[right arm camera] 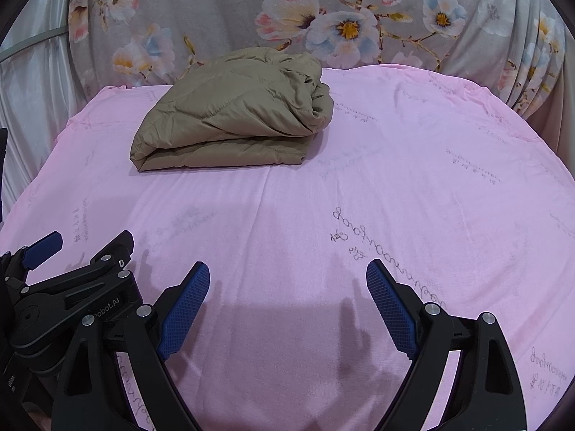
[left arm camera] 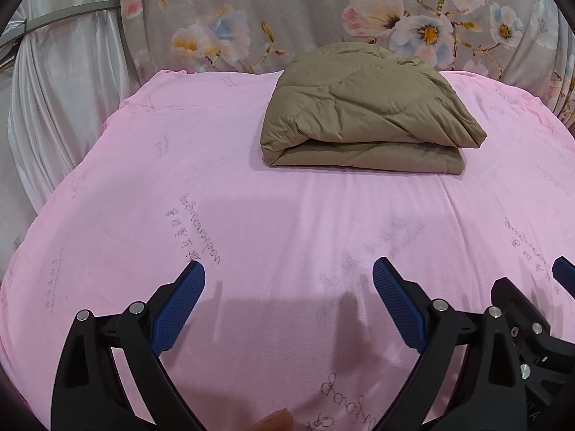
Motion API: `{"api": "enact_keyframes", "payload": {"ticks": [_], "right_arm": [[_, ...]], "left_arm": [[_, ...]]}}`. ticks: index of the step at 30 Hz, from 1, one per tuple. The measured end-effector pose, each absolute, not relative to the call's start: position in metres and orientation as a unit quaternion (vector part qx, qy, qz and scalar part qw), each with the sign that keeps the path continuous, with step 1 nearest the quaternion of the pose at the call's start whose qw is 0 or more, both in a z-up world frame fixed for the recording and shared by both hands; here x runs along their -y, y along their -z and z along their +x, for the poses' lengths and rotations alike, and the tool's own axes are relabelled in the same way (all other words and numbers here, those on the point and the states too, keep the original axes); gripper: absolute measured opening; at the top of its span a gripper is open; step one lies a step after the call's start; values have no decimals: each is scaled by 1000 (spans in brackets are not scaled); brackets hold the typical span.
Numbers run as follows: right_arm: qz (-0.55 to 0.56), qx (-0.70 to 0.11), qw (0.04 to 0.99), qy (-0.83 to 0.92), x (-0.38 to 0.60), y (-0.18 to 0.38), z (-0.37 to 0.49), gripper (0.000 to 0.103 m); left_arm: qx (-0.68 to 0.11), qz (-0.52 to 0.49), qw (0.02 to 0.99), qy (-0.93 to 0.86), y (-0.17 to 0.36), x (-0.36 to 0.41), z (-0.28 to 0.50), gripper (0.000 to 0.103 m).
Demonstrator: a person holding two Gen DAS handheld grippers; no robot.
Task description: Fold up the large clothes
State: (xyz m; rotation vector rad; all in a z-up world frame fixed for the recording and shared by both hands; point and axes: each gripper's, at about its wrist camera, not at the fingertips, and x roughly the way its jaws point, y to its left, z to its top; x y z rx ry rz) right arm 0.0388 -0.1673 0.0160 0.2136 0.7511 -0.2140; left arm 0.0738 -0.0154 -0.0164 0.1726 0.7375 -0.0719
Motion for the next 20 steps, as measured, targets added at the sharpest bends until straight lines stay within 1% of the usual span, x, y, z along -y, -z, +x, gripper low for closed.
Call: {"api": "enact_keyframes", "payload": {"ticks": [20], "right_arm": [[102,-362,920,107,167,-18,39,87]], "left_arm": [[-354,85,931,34,16,18,72,91]]}}
